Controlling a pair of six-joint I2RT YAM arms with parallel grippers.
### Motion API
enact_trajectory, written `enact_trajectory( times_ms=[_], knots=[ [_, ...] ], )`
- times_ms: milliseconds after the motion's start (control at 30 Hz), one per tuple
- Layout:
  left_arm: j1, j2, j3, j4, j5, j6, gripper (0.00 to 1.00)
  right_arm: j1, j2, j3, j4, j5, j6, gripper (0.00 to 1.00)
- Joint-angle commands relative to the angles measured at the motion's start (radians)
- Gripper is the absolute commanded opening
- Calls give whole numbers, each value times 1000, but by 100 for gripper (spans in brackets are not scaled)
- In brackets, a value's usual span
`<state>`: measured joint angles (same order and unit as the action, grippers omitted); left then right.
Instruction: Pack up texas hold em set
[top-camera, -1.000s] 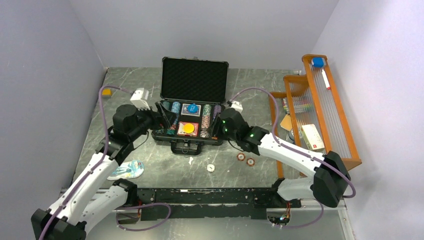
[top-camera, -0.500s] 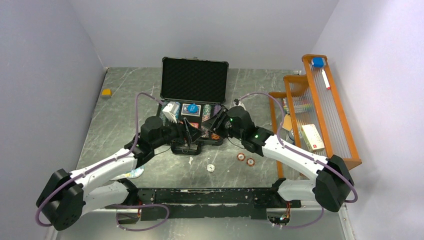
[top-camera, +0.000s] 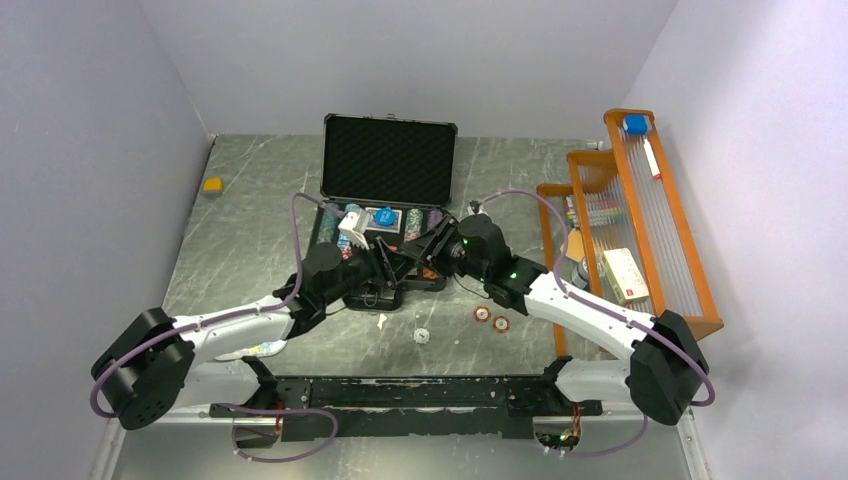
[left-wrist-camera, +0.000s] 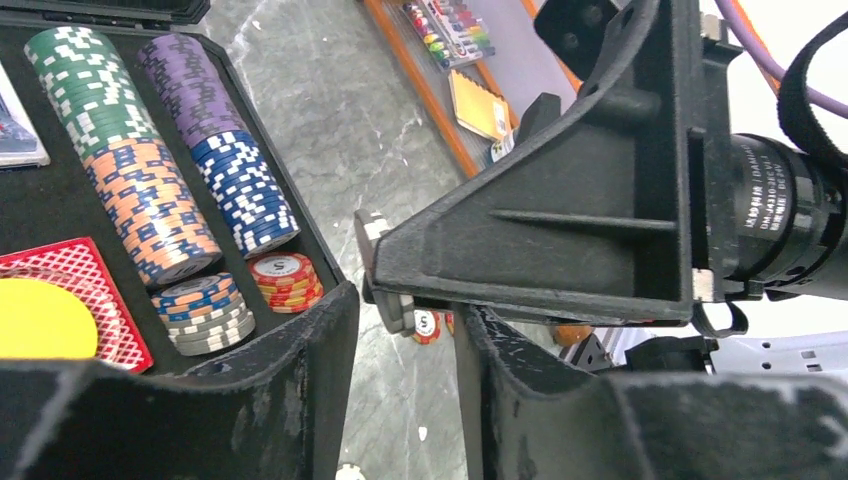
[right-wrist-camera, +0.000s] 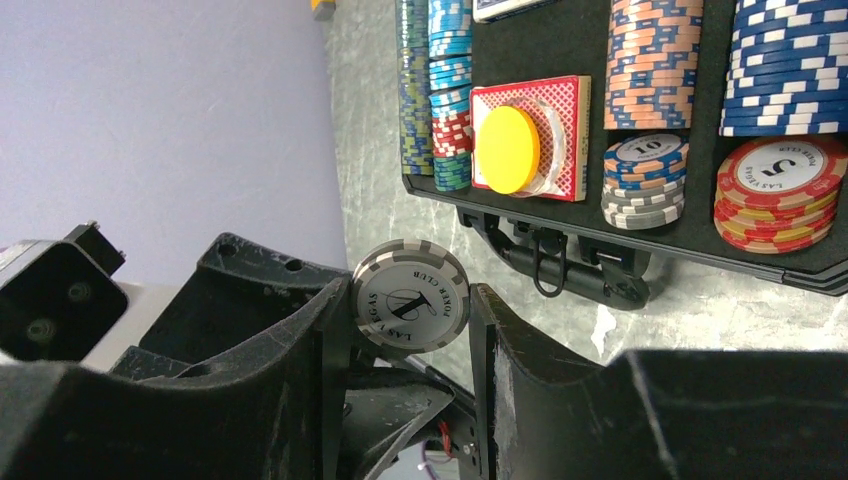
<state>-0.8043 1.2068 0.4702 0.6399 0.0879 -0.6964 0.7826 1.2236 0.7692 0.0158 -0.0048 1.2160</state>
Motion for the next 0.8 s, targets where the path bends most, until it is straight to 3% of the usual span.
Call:
enact_trajectory(
  times_ms=[0,167,300,367,533,600,767],
  knots=[
    [-35,4,-7,117,-126,5,40,-3,-16,-18,32,-8,28,32],
    [-39,-6,-4,64,-191,27,9,-5,-19,-18,27,-1,18,37],
    [-39,-17,27,-28,-187,89,7,-28,-29,3,-1,6,-59,71],
    [-39,-26,55,-110,-161,152,7,-57,-52,4,-9,8,-117,82],
    [-34,-44,168,-425,-99,369,7,-198,-126,-39,-13,-70,-218,85],
    [-27,-31,246,-567,-10,463,7,-264,-148,-53,-20,-122,-259,85],
    [-26,90,471,-965,123,653,7,-356,-172,-89,-76,-170,-305,85]
  ],
)
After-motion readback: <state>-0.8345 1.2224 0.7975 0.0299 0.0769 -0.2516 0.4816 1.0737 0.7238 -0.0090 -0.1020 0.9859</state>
